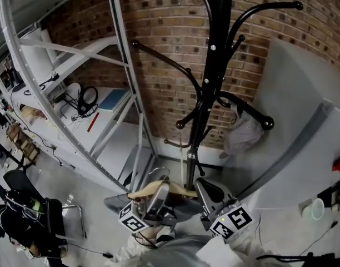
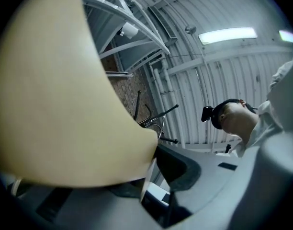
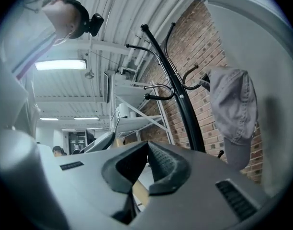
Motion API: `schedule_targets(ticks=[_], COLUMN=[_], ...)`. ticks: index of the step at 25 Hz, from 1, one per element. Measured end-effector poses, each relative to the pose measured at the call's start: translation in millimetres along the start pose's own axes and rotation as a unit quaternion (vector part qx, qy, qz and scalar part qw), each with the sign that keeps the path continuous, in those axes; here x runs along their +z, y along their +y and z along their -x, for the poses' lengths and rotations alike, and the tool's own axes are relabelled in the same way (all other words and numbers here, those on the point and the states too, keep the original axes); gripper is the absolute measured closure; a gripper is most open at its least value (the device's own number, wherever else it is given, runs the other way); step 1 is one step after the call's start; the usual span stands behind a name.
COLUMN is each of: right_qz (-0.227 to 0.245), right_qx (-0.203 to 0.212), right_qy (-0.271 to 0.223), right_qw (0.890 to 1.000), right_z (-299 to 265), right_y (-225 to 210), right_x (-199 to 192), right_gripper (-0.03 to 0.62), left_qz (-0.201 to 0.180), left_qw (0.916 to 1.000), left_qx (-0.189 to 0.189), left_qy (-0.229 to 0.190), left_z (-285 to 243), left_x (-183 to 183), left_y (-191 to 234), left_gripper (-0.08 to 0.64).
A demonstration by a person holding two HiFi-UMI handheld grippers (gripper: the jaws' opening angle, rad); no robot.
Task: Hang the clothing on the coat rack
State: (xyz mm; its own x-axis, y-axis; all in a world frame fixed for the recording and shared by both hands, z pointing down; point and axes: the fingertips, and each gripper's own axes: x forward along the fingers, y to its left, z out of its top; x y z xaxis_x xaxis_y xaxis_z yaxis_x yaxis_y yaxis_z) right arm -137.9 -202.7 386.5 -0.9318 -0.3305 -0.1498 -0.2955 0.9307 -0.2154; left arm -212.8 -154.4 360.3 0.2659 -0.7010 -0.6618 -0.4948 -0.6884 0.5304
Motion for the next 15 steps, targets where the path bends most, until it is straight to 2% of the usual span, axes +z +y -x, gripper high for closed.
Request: schedule_targets(ticks=[7, 15], right_qz=[0.016, 0.023], right_qx=[-0.095, -0.195], right_qy=[-0.028, -0.044], right_qw=[0.995, 0.98], right_z=[-3, 9], right_y=[2, 14], right_x=[5, 0], right_gripper=[0.568, 0.568], left_qz=[0.069, 0.122], left_qw=[0.9947, 0.981], left_qx=[-0.056, -0.105], left_qy=[0.052, 0.108], left_z=[-12, -13], left_x=[7, 3], left_y=[15, 11], left_gripper=[0.456, 0.456])
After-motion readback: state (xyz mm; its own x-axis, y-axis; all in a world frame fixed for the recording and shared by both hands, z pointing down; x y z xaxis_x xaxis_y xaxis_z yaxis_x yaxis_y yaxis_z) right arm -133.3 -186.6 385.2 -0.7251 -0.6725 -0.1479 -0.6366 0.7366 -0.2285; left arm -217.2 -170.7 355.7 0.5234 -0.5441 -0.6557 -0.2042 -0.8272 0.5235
